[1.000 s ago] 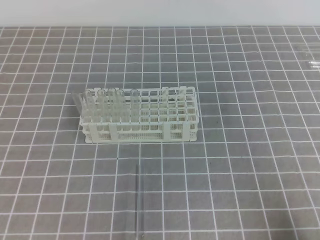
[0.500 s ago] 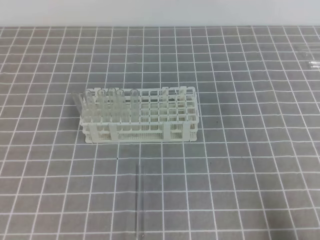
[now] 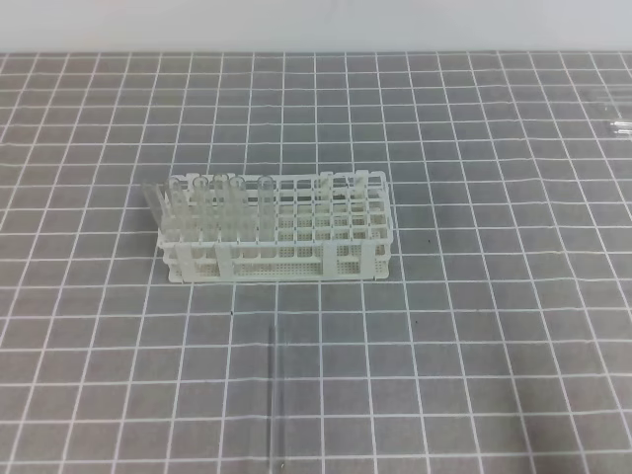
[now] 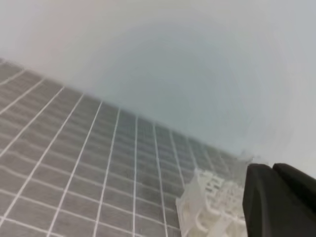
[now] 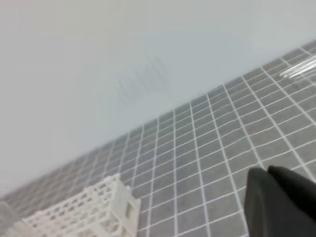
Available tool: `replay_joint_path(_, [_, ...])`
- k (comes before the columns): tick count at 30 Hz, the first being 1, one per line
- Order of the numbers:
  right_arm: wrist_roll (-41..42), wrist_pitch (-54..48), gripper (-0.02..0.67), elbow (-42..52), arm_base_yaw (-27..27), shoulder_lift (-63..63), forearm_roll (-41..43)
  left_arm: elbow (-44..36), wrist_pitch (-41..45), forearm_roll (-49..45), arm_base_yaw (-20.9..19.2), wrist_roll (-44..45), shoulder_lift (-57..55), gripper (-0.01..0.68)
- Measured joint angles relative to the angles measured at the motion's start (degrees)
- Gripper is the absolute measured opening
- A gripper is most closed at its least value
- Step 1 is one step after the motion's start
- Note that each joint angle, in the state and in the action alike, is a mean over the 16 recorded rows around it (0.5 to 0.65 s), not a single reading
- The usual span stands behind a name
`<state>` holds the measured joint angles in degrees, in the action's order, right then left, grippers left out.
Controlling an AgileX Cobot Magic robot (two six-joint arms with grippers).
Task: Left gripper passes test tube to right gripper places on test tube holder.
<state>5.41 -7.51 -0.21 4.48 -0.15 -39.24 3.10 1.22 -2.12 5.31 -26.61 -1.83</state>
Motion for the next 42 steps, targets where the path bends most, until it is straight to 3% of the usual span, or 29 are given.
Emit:
replay_joint_path(10, [0.94, -7.39, -0.001, -5.83, 0.00, 5.50, -1.18, 16.58, 16.63, 1.12, 0.00, 6.53, -16.90, -0.001])
replay_joint_path(17, [1.00, -16.84, -0.001, -13.79, 0.00, 15.67, 3.96, 30.34, 30.42, 10.82, 0.08, 22.63, -35.70, -0.001])
replay_joint_path(23, [1.77, -23.56, -0.001, -19.52, 0.00, 24.27, 8.31, 36.42, 37.20, 23.46, 2.63, 35.90, -48.61, -0.001])
replay_joint_path(30, [4.30, -27.57, -0.001, -22.96, 0.00, 30.02, 9.38, 38.41, 35.08, 32.69, 12.79, 40.78, -60.44, 0.000])
replay_joint_path(37, [6.91, -28.09, -0.001, -23.70, 0.00, 32.09, 7.55, 43.16, 33.68, 28.84, 26.24, 31.63, -72.73, -0.001])
replay_joint_path(42, [7.92, -28.17, -0.001, -23.74, 0.00, 32.37, 6.20, 48.41, 37.62, 24.79, 33.07, 24.86, -80.73, -0.001])
